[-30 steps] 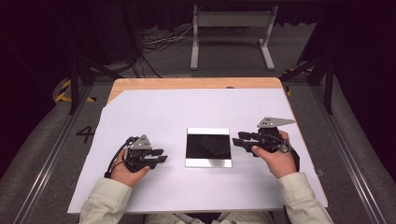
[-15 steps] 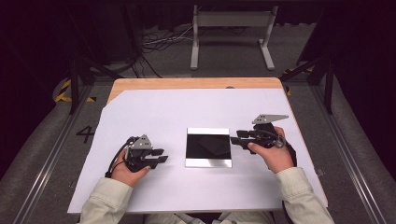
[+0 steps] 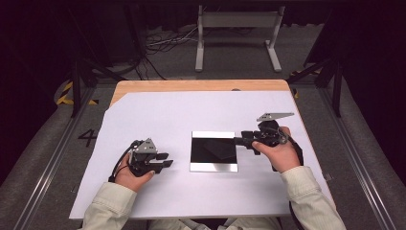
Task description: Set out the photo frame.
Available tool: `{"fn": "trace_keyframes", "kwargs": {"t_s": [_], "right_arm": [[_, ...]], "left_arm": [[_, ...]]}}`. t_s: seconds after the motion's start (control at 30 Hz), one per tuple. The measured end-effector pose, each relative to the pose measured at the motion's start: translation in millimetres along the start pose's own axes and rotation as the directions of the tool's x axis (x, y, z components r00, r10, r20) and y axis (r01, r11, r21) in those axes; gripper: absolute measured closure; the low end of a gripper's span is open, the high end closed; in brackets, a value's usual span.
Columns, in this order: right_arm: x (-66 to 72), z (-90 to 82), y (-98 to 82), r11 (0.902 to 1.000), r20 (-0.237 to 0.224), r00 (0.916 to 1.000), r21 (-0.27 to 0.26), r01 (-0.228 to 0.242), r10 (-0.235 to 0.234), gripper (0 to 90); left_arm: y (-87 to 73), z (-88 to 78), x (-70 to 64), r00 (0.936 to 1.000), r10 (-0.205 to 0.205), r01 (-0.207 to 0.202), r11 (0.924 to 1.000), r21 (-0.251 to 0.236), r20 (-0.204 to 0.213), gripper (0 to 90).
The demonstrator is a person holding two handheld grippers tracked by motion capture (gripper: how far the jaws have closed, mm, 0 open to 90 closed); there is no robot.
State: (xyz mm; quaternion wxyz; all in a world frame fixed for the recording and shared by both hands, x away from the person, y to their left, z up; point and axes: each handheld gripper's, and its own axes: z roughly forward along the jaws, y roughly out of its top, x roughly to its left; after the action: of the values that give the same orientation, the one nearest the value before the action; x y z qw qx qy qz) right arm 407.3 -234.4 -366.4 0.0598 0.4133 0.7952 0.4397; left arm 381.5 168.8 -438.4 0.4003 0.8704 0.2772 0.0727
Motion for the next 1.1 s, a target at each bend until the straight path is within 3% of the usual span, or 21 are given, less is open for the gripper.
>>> {"fn": "trace_keyframes", "kwargs": {"t_s": [0.1,0.23,0.33,0.57,0.97,1.1], "right_arm": [[-1.9,3.2,1.8,0.9992,-0.022,0.9991,0.019,-0.035,0.035,50.8],[-3.4,6.7,1.9,0.9989,-0.041,0.9983,0.023,-0.041,0.042,50.5],[-5.8,9.8,-0.4,0.9949,-0.065,0.9931,0.034,-0.095,0.097,50.1],[-7.3,18.9,-5.7,0.9888,-0.092,0.9853,0.053,-0.139,0.144,47.4],[-4.8,32.5,-12.8,0.9785,-0.116,0.9753,0.108,-0.176,0.188,45.2],[-3.4,37.4,-14.4,0.9716,-0.138,0.967,0.131,-0.197,0.214,43.6]], "left_arm": [[0.0,0.0,-0.2,1.0,-0.001,0.001,1.0,0.001,0.0,63.7],[0.0,0.1,-0.1,1.0,-0.001,0.001,1.0,0.001,0.0,63.5],[0.0,0.7,-0.4,1.0,-0.001,0.001,1.0,0.001,0.001,63.3],[-0.1,1.1,-0.7,1.0,-0.004,0.004,1.0,0.003,0.0,63.1],[0.2,1.3,-0.7,1.0,0.0,0.0,1.0,0.004,0.003,63.0],[0.3,1.4,-0.6,1.0,0.003,-0.003,1.0,0.005,0.002,63.0]]}}
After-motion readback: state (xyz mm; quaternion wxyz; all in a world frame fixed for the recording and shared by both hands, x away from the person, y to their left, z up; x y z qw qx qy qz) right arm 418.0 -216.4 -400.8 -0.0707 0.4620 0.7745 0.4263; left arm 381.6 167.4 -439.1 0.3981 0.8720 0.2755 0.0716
